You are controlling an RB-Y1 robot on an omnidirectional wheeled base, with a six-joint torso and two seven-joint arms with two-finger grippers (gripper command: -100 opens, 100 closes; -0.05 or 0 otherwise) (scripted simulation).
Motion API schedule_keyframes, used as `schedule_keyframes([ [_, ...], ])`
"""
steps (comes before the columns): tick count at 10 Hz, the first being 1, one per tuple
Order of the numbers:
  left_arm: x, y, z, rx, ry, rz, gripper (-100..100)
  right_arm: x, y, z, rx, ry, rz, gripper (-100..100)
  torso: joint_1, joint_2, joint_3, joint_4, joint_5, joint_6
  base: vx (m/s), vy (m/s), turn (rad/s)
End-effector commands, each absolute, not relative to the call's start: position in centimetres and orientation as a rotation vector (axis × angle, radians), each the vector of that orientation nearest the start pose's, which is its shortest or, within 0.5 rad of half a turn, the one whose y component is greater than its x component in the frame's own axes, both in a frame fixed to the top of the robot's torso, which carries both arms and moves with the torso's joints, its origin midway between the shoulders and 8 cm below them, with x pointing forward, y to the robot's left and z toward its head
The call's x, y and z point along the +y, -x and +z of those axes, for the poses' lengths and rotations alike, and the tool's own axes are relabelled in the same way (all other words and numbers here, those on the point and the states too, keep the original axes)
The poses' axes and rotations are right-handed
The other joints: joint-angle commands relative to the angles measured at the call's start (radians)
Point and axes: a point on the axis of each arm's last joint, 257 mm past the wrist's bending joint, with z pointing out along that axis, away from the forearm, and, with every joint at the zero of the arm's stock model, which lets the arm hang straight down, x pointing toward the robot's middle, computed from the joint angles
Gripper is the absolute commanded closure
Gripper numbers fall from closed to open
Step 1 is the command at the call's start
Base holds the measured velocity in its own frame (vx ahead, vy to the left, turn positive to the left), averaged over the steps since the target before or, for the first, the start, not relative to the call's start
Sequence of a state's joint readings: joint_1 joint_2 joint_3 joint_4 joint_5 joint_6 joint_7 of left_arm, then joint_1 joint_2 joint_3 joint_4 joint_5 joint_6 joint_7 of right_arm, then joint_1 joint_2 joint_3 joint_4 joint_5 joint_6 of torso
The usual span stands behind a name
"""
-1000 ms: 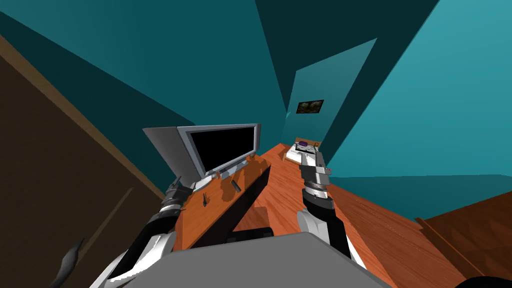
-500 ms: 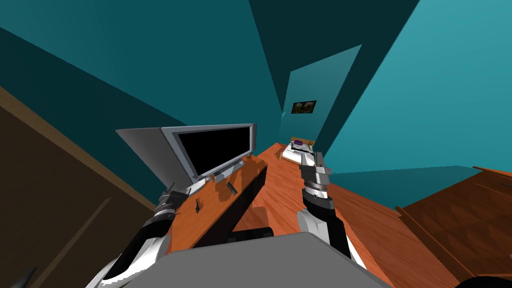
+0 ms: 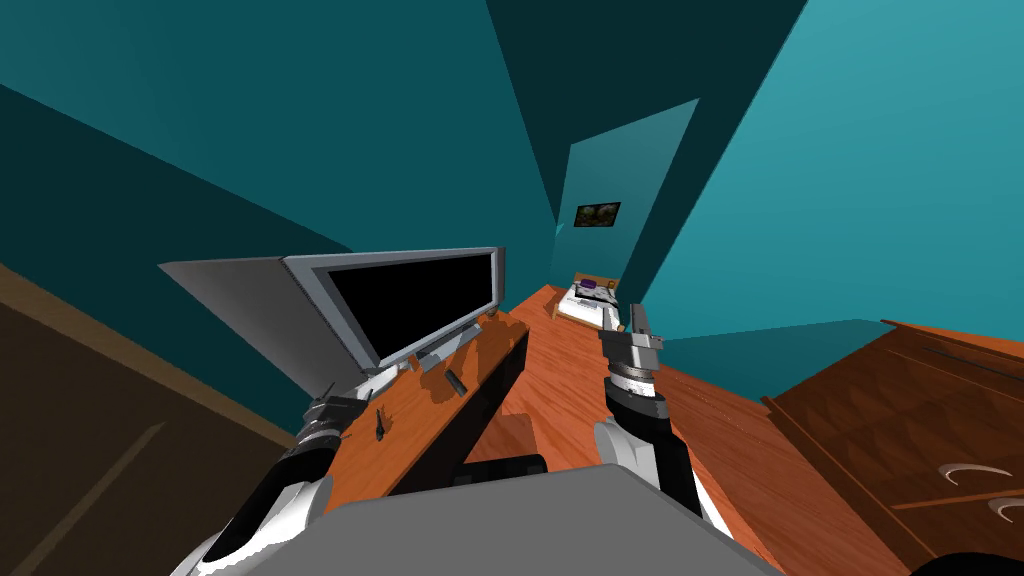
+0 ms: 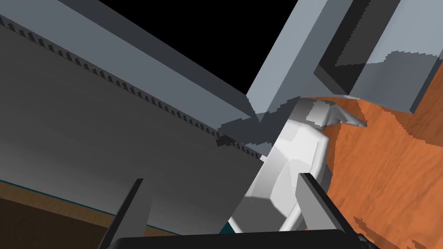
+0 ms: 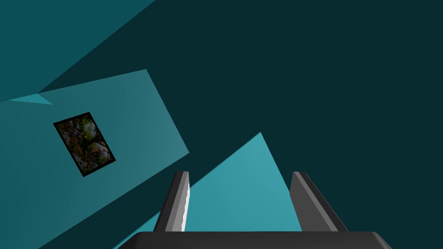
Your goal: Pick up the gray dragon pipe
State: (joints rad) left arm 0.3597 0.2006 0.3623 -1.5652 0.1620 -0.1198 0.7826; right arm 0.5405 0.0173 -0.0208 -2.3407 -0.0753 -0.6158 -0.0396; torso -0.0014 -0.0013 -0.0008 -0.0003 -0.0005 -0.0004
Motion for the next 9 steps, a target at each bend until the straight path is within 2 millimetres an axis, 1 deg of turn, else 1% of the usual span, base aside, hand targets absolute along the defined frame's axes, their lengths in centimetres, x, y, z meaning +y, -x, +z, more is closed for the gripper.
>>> schedule_keyframes([
  [1, 53.5, -35.6, -31.9, 0.393, 1.87, -1.235, -100, -29.5, -30.4, 5.9, 0.442, -0.607, 1.376, 0, 0.0, 0.0, 0.0, 0.0, 0.0, 0.0, 0.03, -0.021, -0.068],
  [2, 55.1, -34.8, -33.5, 0.344, 1.921, -1.198, -100, -29.5, -30.4, 5.9, 0.442, -0.607, 1.376, 0, 0.0, 0.0, 0.0, 0.0, 0.0, 0.0, 0.033, -0.029, -0.102],
  [3, 55.1, -34.6, -33.8, 0.321, 1.936, -1.208, -100, -29.5, -30.4, 5.9, 0.442, -0.607, 1.376, 0, 0.0, 0.0, 0.0, 0.0, 0.0, 0.0, 0.026, -0.02, -0.051],
  [4, 56.5, -34.0, -34.8, 0.264, 1.974, -1.187, -100, -29.5, -30.4, 5.9, 0.442, -0.607, 1.376, 0, 0.0, 0.0, 0.0, 0.0, 0.0, 0.0, 0.033, -0.016, -0.108],
  [5, 56.6, -33.5, -35.7, 0.244, 1.998, -1.18, -100, -29.5, -30.4, 5.9, 0.442, -0.607, 1.376, 0, 0.0, 0.0, 0.0, 0.0, 0.0, 0.0, 0.033, -0.015, -0.058],
  [6, 57.9, -33.0, -36.4, 0.186, 2.028, -1.163, -100, -29.5, -30.4, 5.9, 0.442, -0.607, 1.376, 0, 0.0, 0.0, 0.0, 0.0, 0.0, -0.001, 0.037, -0.025, -0.085],
  [7, 58.0, -32.6, -37.3, 0.164, 2.05, -1.157, -100, -29.5, -30.4, 5.9, 0.442, -0.607, 1.376, 0, 0.0, 0.0, 0.0, 0.0, 0.0, 0.0, 0.03, -0.017, -0.047],
  [8, 58.0, -32.4, -37.6, 0.163, 2.057, -1.15, -100, -29.5, -30.4, 5.9, 0.442, -0.607, 1.376, 0, 0.0, 0.0, 0.0, 0.0, 0.0, 0.0, 0.012, -0.004, 0.003],
  [9, 59.2, -31.6, -38.7, 0.085, 2.096, -1.133, -100, -29.5, -30.4, 5.9, 0.442, -0.607, 1.376, 0, 0.001, 0.001, 0.001, 0.0, 0.0, -0.001, 0.023, -0.01, -0.093],
])
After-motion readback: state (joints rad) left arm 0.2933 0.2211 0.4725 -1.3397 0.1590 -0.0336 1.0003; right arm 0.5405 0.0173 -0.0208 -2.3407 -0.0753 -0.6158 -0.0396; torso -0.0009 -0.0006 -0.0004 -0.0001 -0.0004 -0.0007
